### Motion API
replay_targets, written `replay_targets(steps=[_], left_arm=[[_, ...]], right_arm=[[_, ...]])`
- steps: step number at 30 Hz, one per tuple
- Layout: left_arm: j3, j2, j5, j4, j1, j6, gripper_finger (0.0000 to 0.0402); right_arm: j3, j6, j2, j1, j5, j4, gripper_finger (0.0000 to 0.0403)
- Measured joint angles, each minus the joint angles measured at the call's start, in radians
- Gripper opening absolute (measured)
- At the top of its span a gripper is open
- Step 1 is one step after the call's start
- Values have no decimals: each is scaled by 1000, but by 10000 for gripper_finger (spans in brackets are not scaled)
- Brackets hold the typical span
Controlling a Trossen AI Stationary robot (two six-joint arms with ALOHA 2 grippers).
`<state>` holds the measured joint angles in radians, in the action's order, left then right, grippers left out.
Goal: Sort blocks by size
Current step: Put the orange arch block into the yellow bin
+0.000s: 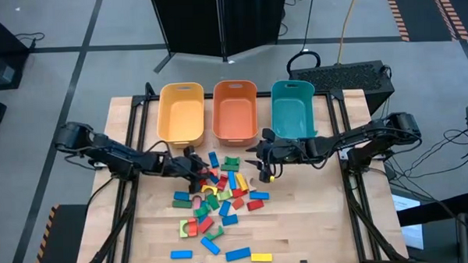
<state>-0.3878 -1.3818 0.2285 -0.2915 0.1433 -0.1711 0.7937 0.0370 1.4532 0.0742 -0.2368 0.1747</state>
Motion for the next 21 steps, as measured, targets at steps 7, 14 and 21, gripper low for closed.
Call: replay_targets(steps=[7,14,21], left_arm=[[-1,0,-33,14,0,-8,160],[-1,0,-19,52,0,-34,160],[-1,0,1,54,0,-59,159]], right_arm=[[0,3,0,0,1,-13,160],[0,17,0,0,2,-12,160],[0,2,0,0,2,-12,160]])
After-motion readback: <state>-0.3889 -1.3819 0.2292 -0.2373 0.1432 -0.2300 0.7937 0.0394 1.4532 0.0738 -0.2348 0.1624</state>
